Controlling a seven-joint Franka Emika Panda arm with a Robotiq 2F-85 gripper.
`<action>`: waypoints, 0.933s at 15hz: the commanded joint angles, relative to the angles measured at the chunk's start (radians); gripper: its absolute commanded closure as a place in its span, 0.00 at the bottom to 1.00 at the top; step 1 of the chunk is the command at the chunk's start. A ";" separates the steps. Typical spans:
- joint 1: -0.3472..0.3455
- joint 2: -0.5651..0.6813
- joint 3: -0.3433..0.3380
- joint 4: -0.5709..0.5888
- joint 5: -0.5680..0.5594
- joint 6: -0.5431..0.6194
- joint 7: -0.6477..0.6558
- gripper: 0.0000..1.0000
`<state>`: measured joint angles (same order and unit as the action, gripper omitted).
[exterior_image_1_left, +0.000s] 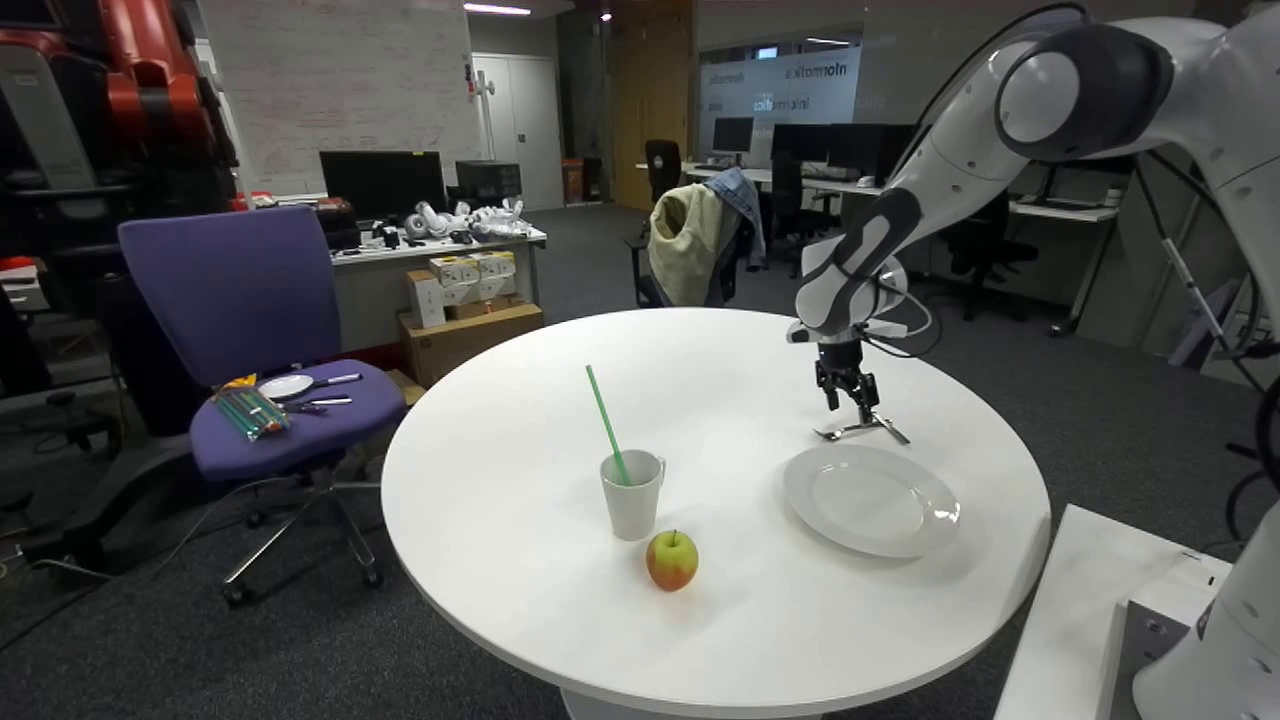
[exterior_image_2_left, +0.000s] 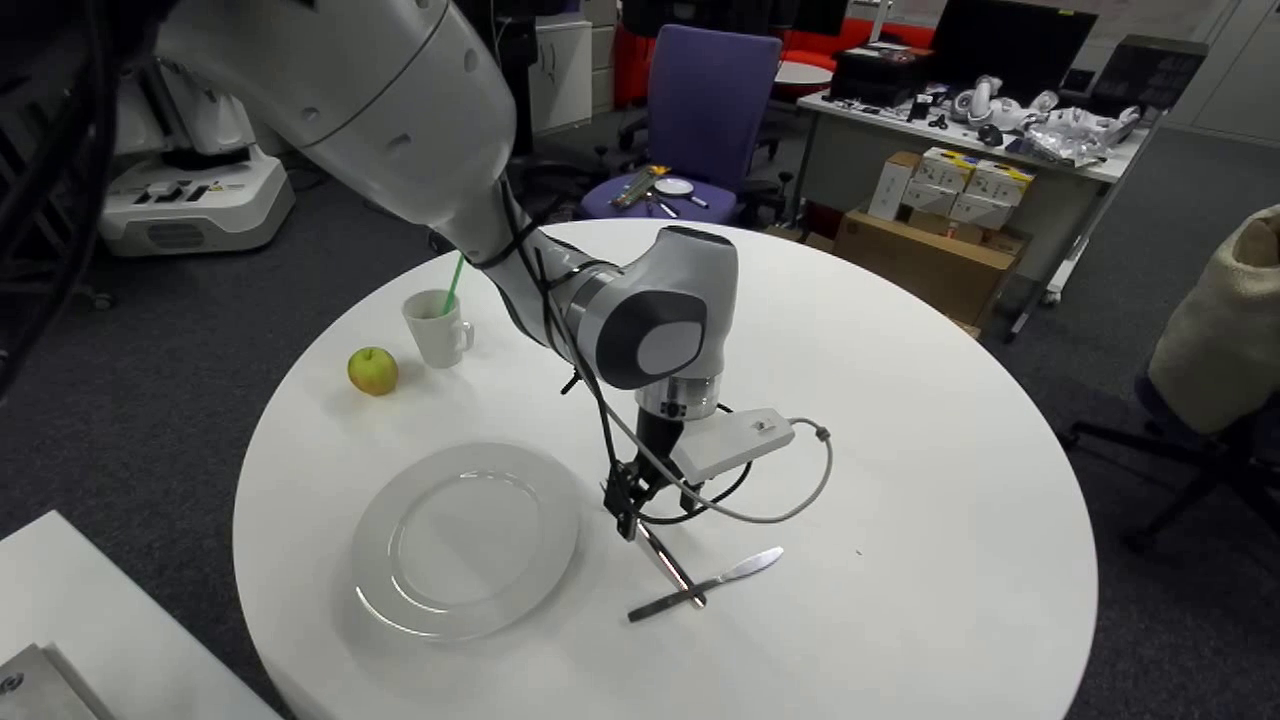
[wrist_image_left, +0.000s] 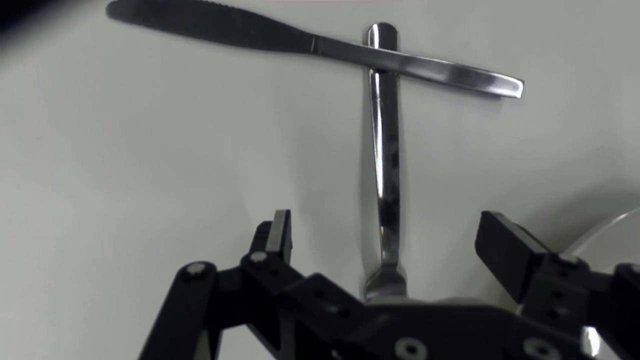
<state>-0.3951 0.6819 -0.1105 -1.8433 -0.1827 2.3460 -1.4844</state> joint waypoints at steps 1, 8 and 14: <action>0.019 0.014 -0.014 0.001 -0.017 0.052 0.017 0.00; 0.010 0.027 -0.005 0.009 0.008 0.067 0.026 0.27; 0.002 0.026 0.002 0.032 0.029 0.057 0.050 0.70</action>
<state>-0.3851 0.7119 -0.1109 -1.8297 -0.1747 2.4056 -1.4522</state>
